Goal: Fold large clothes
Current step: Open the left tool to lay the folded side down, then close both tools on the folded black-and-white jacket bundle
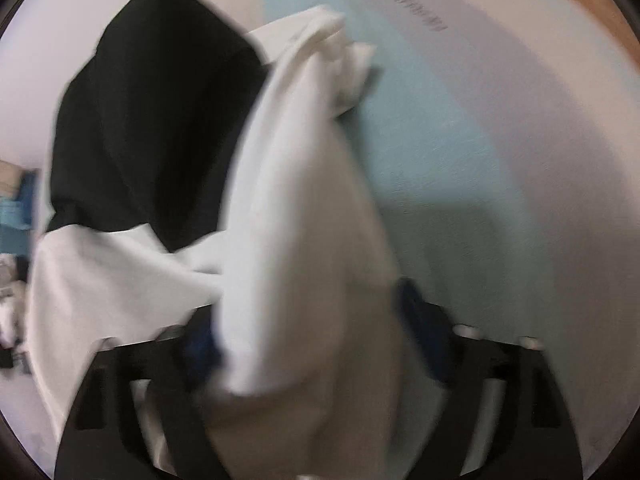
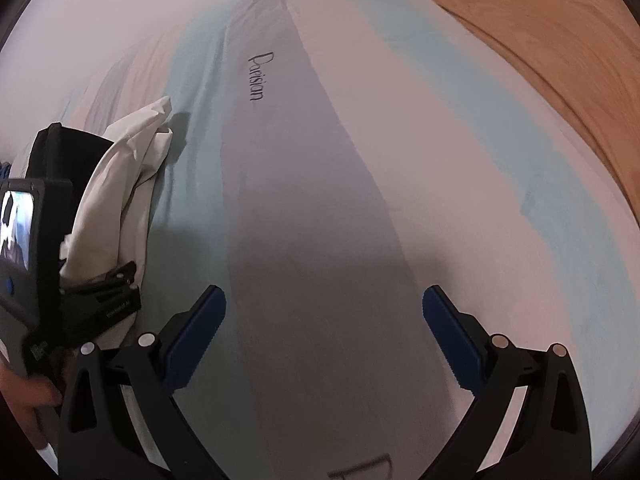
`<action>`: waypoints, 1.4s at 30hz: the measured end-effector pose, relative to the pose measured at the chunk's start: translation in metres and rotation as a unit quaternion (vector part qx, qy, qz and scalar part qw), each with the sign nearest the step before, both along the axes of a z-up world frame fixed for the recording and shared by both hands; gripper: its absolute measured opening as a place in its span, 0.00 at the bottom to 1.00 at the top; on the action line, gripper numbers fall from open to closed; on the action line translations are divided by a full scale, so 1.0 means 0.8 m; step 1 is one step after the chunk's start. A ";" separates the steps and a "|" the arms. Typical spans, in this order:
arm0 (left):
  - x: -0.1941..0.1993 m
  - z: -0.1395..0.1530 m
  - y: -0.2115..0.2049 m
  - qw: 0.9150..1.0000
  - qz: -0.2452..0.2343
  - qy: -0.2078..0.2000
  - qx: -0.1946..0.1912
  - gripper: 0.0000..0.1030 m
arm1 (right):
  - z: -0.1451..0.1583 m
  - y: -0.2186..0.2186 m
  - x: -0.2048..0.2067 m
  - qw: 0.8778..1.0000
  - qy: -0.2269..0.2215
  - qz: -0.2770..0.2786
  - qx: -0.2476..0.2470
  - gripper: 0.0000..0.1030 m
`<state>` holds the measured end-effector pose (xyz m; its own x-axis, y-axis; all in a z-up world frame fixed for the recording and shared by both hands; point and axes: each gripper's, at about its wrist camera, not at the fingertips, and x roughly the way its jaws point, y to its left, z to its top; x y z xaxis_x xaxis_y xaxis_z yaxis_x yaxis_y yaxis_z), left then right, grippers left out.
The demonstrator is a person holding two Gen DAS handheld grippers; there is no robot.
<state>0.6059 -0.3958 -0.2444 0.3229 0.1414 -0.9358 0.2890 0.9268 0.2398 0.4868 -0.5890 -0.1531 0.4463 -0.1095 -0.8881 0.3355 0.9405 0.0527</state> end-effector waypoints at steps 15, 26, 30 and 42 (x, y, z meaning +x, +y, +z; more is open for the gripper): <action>-0.049 0.131 0.020 0.993 -0.065 0.011 -0.096 0.94 | 0.044 0.013 -0.032 1.000 0.005 0.025 -0.005 0.92; 0.042 0.148 0.270 0.987 -0.030 0.091 -0.129 0.94 | 0.064 0.160 0.098 0.982 0.016 0.185 0.036 0.92; 0.097 0.122 0.323 0.977 0.016 0.116 -0.179 0.94 | 0.060 0.199 0.147 0.980 0.029 0.190 0.054 0.92; 0.150 0.023 0.359 0.969 0.058 0.135 -0.200 0.95 | -0.026 0.235 0.221 0.975 0.122 0.181 0.040 0.92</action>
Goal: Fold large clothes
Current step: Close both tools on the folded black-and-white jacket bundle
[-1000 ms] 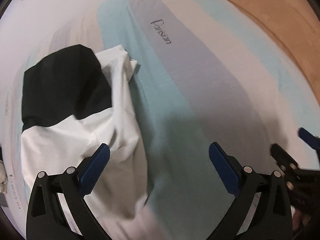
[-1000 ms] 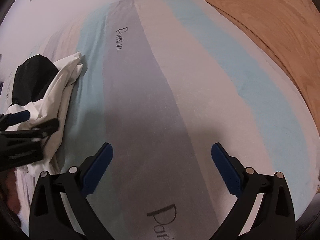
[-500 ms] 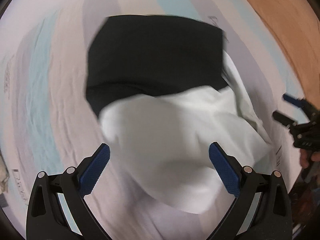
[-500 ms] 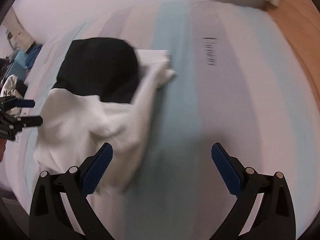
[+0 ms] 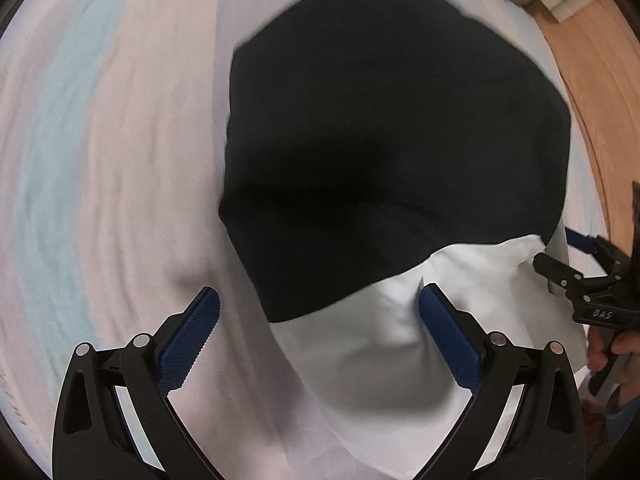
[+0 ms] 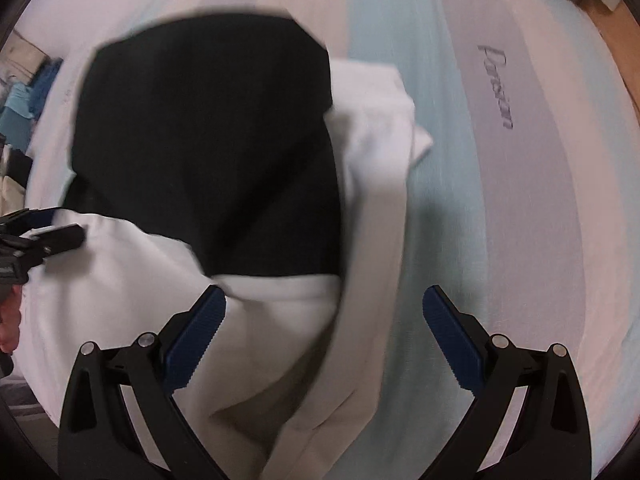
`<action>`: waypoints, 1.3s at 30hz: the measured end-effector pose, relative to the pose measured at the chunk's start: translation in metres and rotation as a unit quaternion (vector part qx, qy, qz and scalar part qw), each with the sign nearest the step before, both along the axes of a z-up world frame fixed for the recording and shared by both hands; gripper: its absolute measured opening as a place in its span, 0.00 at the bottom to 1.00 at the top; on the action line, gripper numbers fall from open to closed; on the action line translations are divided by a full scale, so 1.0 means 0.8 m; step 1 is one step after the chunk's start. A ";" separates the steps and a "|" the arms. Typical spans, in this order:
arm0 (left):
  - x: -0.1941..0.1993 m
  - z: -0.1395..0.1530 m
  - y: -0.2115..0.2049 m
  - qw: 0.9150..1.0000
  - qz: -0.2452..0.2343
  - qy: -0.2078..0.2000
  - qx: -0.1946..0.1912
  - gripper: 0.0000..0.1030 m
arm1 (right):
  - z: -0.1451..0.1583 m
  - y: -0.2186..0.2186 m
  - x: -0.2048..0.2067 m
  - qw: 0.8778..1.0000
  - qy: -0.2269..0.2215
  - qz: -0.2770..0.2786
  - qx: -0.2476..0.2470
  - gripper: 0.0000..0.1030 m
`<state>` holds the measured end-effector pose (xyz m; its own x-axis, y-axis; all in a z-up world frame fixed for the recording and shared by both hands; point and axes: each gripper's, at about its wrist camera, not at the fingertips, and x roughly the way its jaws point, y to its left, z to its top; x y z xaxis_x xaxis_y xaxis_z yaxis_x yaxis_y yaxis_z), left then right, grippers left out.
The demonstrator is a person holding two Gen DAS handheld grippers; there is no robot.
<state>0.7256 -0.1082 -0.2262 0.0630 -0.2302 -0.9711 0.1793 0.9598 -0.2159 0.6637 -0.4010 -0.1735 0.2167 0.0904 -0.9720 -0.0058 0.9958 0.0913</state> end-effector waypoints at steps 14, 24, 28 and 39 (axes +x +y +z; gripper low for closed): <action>0.013 -0.086 0.005 0.992 0.022 0.066 -0.102 0.96 | -0.084 -0.050 -0.009 0.986 0.054 -0.056 0.145 0.94; 0.011 -0.064 -0.029 0.997 -0.001 0.024 -0.070 0.95 | -0.084 0.004 -0.002 0.982 0.064 -0.008 0.180 0.83; 0.007 -0.064 -0.034 0.996 0.014 0.021 -0.087 0.92 | -0.089 -0.006 0.000 0.978 0.061 -0.036 0.199 0.68; -0.003 -0.047 -0.063 0.996 0.016 -0.023 -0.084 0.70 | -0.087 -0.023 -0.010 0.973 0.039 -0.070 0.217 0.48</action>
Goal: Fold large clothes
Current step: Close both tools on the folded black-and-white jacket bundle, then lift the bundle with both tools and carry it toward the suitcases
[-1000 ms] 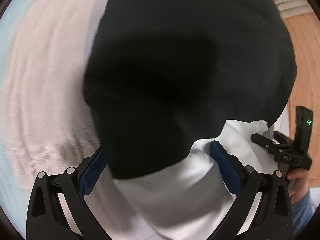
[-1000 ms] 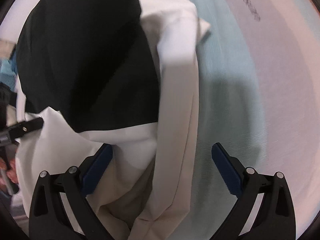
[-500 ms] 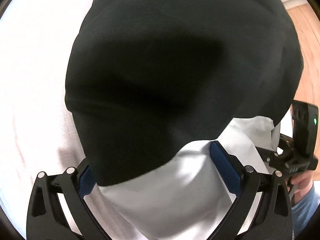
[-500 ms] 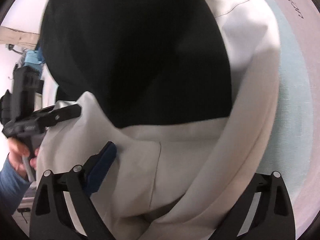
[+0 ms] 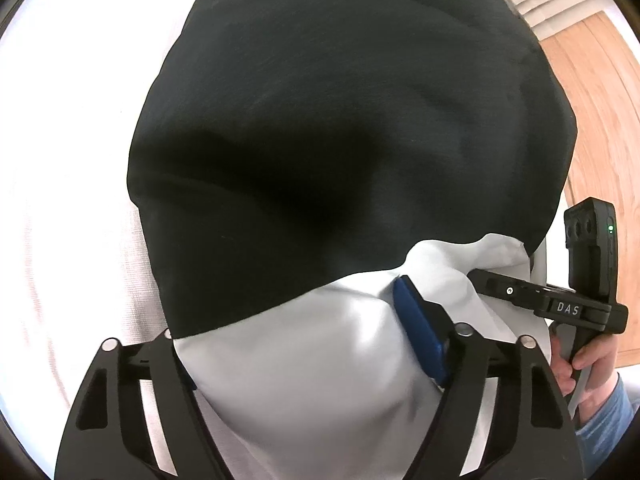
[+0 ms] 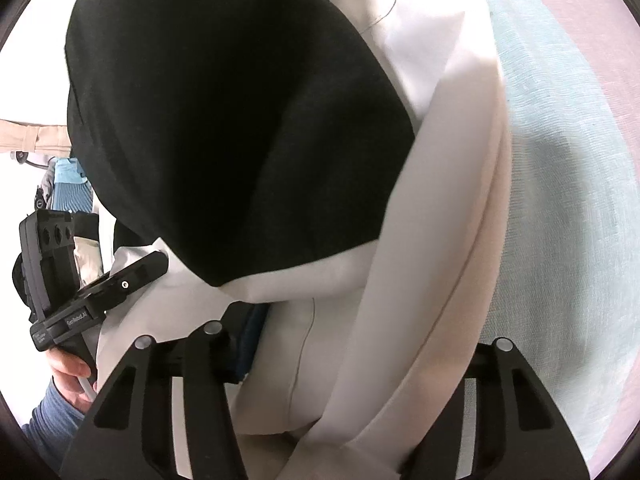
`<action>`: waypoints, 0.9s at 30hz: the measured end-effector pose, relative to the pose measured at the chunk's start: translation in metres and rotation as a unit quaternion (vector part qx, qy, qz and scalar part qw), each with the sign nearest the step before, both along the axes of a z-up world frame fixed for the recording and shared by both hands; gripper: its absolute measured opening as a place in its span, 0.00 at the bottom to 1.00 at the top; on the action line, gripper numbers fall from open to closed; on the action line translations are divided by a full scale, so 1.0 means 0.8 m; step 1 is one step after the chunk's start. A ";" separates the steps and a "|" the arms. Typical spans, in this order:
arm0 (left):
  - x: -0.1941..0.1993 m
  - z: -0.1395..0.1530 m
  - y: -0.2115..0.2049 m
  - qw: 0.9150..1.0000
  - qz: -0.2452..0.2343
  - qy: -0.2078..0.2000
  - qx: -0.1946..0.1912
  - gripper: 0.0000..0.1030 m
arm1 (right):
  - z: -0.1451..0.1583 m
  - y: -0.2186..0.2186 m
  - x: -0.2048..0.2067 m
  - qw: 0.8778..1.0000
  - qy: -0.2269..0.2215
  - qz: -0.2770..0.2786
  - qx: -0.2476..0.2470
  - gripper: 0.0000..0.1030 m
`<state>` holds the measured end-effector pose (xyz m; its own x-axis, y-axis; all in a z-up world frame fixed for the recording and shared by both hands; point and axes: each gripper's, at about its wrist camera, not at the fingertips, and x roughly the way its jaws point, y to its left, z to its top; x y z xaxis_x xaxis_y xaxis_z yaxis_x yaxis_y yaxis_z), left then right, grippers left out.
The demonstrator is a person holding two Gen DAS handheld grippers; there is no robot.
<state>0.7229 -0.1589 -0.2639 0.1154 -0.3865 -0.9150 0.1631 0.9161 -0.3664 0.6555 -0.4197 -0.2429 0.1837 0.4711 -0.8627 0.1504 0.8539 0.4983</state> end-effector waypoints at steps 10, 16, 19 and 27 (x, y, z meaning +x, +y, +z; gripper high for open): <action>-0.044 0.018 -0.055 0.999 0.001 -0.023 0.023 0.54 | 0.017 0.040 -0.003 0.998 0.007 -0.007 -0.059 0.51; -0.044 0.039 -0.076 0.999 -0.012 -0.034 0.024 0.42 | 0.037 0.058 -0.003 0.997 0.000 -0.011 -0.083 0.39; -0.059 0.056 -0.094 0.998 -0.020 -0.045 0.024 0.38 | 0.053 0.062 -0.008 0.996 -0.014 -0.009 -0.086 0.26; -0.059 0.089 -0.119 0.996 -0.036 -0.072 0.026 0.31 | 0.094 0.070 -0.032 0.993 -0.055 -0.009 -0.107 0.19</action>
<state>0.6754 -0.2540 -0.1926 0.2195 -0.3519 -0.9099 0.2769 0.9168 -0.2878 0.6302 -0.3635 -0.1674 0.2896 0.2754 -0.9167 0.1201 0.9397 0.3202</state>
